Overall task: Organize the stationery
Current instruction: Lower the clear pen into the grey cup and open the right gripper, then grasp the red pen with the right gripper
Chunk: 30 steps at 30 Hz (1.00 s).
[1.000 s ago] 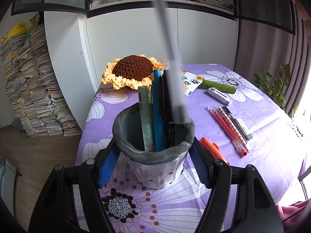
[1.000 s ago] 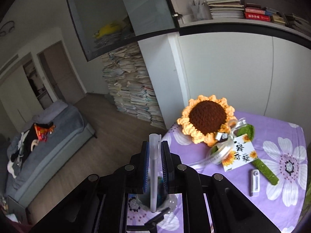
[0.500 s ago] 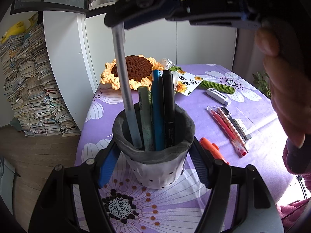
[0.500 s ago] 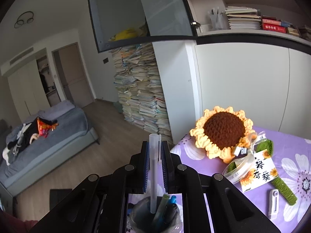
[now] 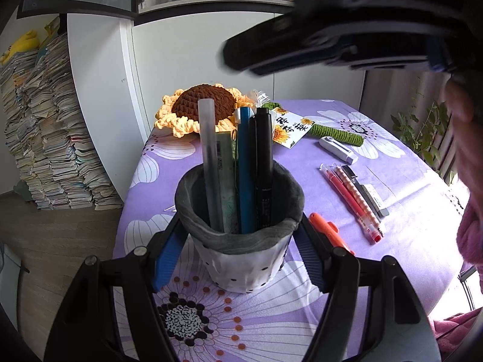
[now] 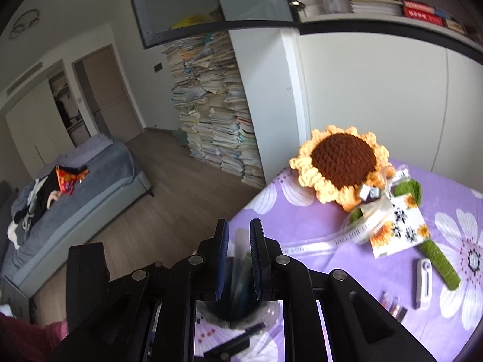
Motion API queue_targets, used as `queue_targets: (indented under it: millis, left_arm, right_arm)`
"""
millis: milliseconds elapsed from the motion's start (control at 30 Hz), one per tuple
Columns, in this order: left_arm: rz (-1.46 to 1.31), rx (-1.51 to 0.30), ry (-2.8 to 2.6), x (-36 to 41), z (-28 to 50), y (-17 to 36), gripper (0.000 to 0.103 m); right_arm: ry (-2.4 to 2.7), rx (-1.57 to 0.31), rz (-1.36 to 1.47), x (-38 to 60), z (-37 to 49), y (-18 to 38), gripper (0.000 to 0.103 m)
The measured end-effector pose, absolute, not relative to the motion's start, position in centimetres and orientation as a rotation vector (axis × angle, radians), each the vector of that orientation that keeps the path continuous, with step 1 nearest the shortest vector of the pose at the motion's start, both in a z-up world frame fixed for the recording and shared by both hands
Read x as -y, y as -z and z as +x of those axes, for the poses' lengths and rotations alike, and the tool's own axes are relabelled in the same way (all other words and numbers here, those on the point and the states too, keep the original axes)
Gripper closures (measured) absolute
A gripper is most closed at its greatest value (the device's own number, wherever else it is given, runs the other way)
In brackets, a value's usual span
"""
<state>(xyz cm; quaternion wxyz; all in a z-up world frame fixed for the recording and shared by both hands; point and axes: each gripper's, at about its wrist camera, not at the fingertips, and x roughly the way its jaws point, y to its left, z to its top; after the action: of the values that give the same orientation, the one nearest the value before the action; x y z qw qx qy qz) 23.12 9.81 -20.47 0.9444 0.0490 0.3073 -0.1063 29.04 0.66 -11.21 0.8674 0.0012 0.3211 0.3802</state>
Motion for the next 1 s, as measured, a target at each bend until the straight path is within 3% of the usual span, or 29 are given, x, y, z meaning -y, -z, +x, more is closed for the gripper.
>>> queue_targets:
  millis: [100, 200, 467, 833, 900, 1000]
  left_arm:
    - [0.099, -0.626, 0.216, -9.8, 23.1, 20.5, 0.033]
    - [0.099, -0.624, 0.216, -9.8, 23.1, 20.5, 0.033]
    - [0.101, -0.621, 0.216, -9.7, 22.7, 20.5, 0.033]
    - [0.121, -0.627, 0.208, -9.4, 22.4, 20.4, 0.033]
    - [0.119, -0.627, 0.211, -9.5, 22.3, 20.4, 0.032]
    - [0.108, -0.617, 0.22, -9.7, 22.1, 20.1, 0.02]
  right_arm:
    - [-0.741, -0.694, 0.062, 2.2, 29.4, 10.1, 0.09]
    - [-0.614, -0.753, 0.08, 5.1, 30.7, 10.2, 0.081]
    - [-0.372, -1.143, 0.176, 10.5, 36.1, 19.1, 0.077]
    - [-0.303, -1.209, 0.077, 8.9, 39.3, 21.9, 0.077]
    - [-0.29, -1.224, 0.051, 8.4, 39.7, 22.4, 0.077]
    - [-0.291, -1.258, 0.029, 7.6, 40.2, 23.2, 0.077]
